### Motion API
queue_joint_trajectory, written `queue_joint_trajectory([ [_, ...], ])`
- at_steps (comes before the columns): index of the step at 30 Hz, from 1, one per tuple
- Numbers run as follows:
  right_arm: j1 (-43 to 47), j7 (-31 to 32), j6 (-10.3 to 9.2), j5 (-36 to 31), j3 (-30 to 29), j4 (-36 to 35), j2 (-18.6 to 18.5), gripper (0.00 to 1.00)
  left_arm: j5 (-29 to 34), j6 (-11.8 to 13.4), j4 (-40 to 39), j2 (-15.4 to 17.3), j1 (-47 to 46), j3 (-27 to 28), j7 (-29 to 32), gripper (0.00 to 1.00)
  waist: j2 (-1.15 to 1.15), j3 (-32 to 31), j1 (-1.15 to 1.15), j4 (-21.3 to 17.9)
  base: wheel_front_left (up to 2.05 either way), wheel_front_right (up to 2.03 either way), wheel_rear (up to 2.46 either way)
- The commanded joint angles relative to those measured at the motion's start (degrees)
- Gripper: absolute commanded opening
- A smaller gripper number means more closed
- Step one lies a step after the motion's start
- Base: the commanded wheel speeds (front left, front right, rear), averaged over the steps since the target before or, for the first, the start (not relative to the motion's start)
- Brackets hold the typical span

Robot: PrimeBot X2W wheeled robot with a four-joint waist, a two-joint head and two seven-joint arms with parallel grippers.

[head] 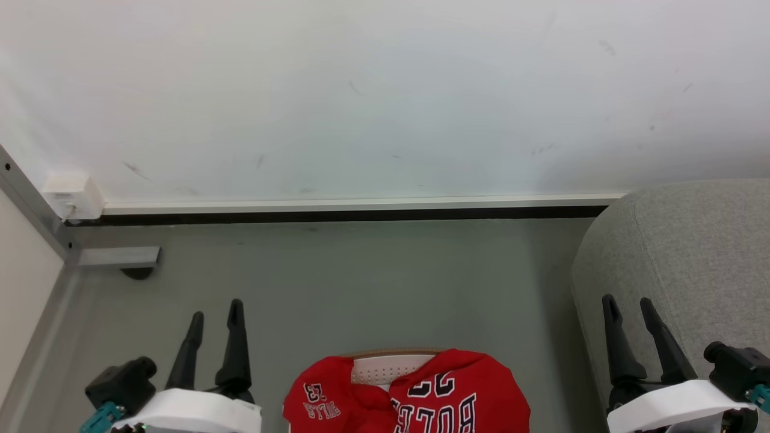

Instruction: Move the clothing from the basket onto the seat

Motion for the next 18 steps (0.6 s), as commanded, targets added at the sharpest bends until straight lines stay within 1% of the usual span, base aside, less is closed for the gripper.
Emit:
queue_joint_trajectory([
  [1,-1.5,-0.6,-0.07,-1.9,-0.1,-0.1,0.1,1.00,2.0,0.1,-0.7,0.5,-0.7,-0.1,-0.6,1.00,0.00,0.0,0.00,0.0,0.00,0.00,0.00],
  [9,-1.8,-1.8,-0.08,-6.3,0.3,0.5,0.4,1.00,6.3,0.5,-0.8,0.5,-0.9,-0.6,-1.7,1.00,0.00,0.2,0.00,-0.1,0.00,0.00,0.00],
  [18,-1.9,-2.8,-0.09,-9.8,0.6,0.4,0.5,1.00,10.0,0.9,-1.2,0.6,-1.0,-1.0,-2.7,1.00,0.00,0.2,0.00,-0.1,0.00,0.00,0.00],
])
